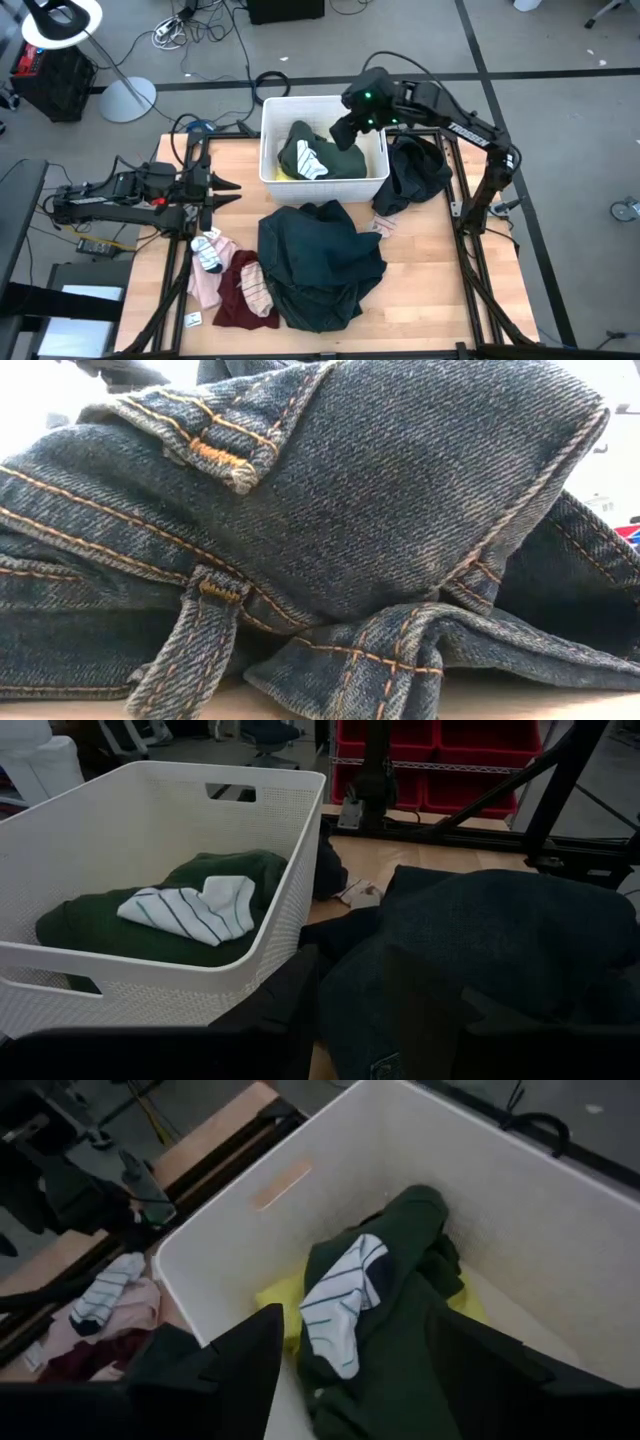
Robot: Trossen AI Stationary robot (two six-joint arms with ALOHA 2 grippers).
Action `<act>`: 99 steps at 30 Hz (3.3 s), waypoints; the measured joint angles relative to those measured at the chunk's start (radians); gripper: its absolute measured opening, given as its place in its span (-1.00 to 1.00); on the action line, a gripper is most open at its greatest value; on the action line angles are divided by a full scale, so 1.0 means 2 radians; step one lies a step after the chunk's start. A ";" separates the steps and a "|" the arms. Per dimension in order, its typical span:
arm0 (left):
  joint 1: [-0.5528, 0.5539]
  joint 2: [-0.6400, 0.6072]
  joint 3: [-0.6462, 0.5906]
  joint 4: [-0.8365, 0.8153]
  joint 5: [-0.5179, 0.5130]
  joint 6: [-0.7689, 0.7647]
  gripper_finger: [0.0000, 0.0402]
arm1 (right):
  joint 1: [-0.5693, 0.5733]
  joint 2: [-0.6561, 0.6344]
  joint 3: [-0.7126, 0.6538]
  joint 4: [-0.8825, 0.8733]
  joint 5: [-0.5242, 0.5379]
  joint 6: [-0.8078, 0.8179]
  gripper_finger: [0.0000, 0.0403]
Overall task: Sort clothes
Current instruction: Put the dark blue pants into the white laundry bin
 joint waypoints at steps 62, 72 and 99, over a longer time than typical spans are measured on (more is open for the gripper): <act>0.000 0.013 0.000 0.096 0.150 -0.048 -0.40 | 0.351 -0.005 -0.041 -0.089 0.169 0.353 0.02; 0.000 0.058 0.020 0.085 0.193 -0.073 -0.61 | 0.406 -0.006 -0.046 -0.197 0.179 0.448 0.00; -0.110 0.320 0.243 0.001 0.018 -0.037 -0.99 | 0.527 -0.135 -0.141 -0.233 0.251 0.386 -0.81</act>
